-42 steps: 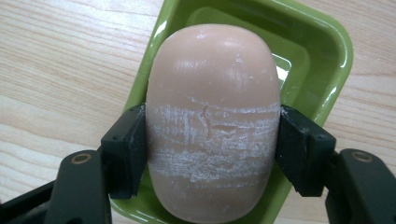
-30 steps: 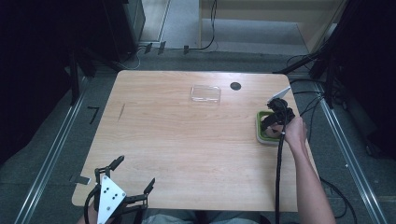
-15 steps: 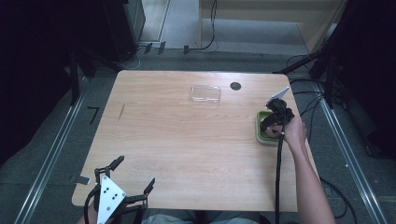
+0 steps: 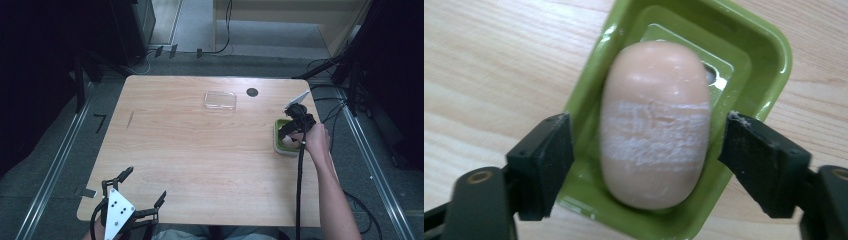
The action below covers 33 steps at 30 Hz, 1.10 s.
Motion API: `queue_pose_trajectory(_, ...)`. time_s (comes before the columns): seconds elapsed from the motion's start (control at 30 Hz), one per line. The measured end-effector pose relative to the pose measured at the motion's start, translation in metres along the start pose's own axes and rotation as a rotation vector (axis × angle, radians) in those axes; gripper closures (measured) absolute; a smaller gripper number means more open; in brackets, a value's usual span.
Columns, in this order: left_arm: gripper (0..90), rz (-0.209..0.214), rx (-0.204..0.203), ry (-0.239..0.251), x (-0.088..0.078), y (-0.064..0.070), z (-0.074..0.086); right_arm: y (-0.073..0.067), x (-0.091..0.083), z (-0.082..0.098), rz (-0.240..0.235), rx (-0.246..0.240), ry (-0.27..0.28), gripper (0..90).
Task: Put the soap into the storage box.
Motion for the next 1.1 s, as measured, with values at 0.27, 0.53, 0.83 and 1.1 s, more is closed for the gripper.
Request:
queue_pose_trajectory(0.27,0.0,0.0,0.001,0.002,0.0,0.0,0.0,-0.024,-0.017,0.001,-0.019,-0.093,-0.003,13.8)
queue_pose_trajectory(0.53,0.0,0.0,0.002,0.001,0.0,0.001,0.0,-0.045,-0.037,0.006,-0.046,-0.16,0.008,11.2)
queue_pose_trajectory(0.83,0.0,0.0,0.002,0.001,0.0,0.001,0.0,-0.068,-0.047,0.019,-0.043,-0.25,0.0,7.6)
queue_pose_trajectory(1.1,0.0,0.0,0.001,0.0,0.001,0.001,0.0,-0.09,-0.047,0.033,-0.052,-0.323,-0.01,7.6)
Point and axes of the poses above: each handheld gripper's, and its own axes: x roughly forward along the jaws, z roughly out of its underside, y roughly to its right, the point moved 10 cm from there along x, roughly forward along the jaws, and after that the axes turned 4 degrees about y, right-handed, at the moved point
